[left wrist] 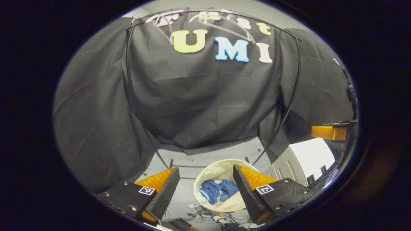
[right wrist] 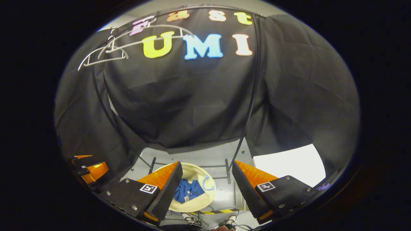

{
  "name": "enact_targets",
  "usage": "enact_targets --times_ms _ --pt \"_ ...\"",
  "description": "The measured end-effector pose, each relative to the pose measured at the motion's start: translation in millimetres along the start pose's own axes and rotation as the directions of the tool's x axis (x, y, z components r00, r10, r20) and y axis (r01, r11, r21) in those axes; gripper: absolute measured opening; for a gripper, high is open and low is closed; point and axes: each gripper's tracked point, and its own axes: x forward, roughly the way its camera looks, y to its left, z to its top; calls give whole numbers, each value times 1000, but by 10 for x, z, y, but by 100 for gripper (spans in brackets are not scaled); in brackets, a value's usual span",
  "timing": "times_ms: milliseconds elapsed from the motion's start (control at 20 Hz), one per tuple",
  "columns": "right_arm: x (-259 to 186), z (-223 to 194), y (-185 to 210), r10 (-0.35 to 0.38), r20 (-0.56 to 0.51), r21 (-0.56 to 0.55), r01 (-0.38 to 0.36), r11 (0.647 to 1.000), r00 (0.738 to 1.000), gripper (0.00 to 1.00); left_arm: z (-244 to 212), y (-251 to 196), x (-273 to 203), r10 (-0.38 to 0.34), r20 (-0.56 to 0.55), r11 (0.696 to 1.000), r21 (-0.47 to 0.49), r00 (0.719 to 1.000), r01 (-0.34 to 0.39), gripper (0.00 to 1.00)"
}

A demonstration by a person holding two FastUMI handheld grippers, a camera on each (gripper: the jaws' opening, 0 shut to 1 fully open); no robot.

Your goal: Grasp the clothes on the hanger with both hands and then place them into the laundry hamper below.

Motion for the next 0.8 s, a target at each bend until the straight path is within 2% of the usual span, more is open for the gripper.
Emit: enact_targets --times_ms 150,300,400,500,550,650,700,800 --pt "-280 483 -273 -6 123 20 3 1000 992 96 719 -332 -484 34 127 999 8 991 -35 97" --pt "-593 941 -591 14 249 3 -15 1000 968 96 1360 -619 -910 76 244 997 -34 967 -70 97" --pt "-790 1220 -891 8 329 -20 -2 1000 944 92 1733 -768 -1197 107 317 993 -77 942 -87 96" --pt "-963 1480 -1157 9 394 -26 1 1000 919 99 2059 -915 -1464 140 383 988 -111 913 -105 97" --pt "-1048 1595 -1285 9 426 -21 0 1000 905 92 2237 -1025 -1633 151 413 986 -123 898 -110 96" --pt "-1210 1832 -1468 20 499 -11 -17 1000 867 95 2422 -1150 -1955 185 473 981 -143 862 -133 96" --pt "-1277 1922 -1550 28 532 -6 -29 1000 846 92 2512 -1198 -2076 200 496 978 -147 845 -145 96" --pt "-1402 2024 -1727 31 567 8 -42 999 823 95 2756 -1249 -2369 239 529 970 -161 814 -181 96"
